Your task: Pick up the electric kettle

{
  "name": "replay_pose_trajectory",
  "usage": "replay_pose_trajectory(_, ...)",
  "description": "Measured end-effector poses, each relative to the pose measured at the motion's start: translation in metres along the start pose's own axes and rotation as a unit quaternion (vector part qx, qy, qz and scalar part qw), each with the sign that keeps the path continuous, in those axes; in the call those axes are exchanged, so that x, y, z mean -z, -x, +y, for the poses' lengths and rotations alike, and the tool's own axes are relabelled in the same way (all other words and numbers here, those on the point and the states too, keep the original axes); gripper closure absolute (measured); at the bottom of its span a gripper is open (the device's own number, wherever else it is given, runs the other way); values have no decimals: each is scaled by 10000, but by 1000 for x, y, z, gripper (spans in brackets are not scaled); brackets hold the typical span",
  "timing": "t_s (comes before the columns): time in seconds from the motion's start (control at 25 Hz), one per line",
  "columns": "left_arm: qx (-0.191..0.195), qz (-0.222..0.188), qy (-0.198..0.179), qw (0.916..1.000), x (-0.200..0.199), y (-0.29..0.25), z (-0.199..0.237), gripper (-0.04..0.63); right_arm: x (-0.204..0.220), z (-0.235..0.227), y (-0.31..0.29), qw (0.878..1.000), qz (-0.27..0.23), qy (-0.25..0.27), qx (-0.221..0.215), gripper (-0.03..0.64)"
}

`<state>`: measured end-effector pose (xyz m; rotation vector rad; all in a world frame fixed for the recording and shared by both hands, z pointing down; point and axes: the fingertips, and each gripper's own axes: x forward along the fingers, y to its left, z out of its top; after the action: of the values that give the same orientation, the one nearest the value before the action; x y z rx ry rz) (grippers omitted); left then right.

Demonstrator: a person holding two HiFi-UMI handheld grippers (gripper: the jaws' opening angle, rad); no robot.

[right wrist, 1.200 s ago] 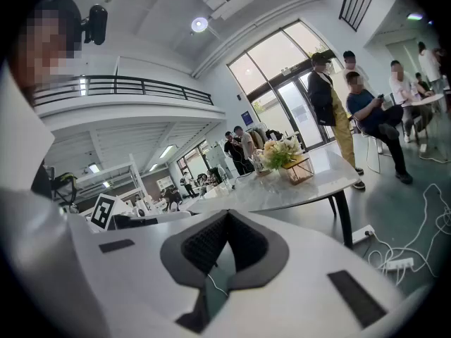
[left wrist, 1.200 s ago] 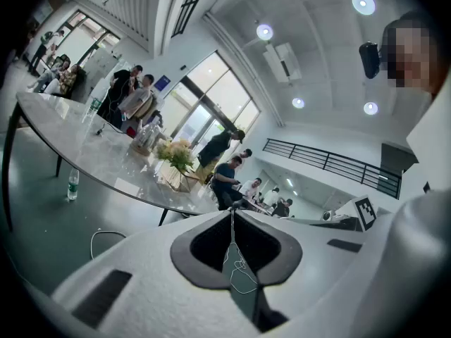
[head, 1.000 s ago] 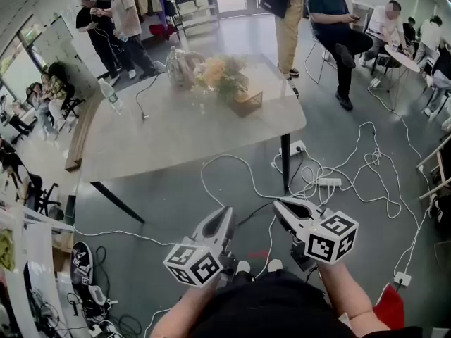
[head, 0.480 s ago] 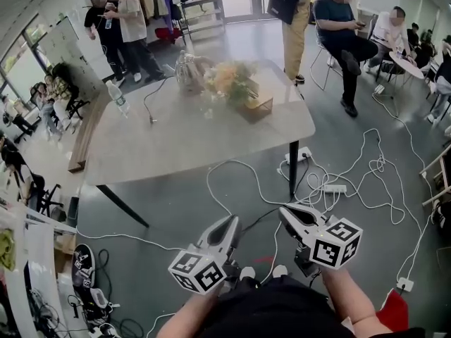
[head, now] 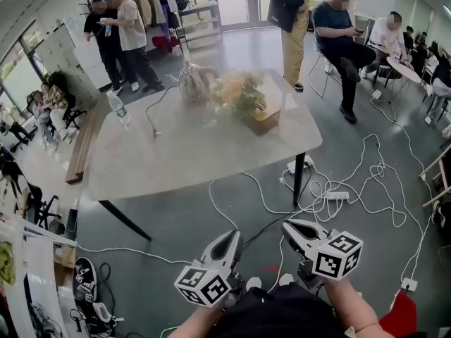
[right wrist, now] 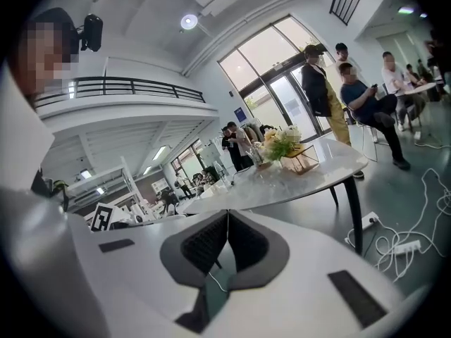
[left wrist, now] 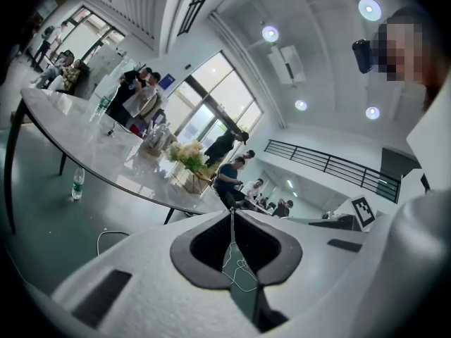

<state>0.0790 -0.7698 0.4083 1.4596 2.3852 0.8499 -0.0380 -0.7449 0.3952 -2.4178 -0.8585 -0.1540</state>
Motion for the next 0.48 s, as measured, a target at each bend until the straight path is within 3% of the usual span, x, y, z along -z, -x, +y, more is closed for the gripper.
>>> replay_pose_trajectory(0.32,202,87,-10,9998,-5,-21,8,577,4,-10,-8,9997,-20,-177,140,611)
replay_pose_trajectory(0.48,109,55,-27,9999,-3,-43,4,577,-8,-28,-10,9999,-47,-95,93,611)
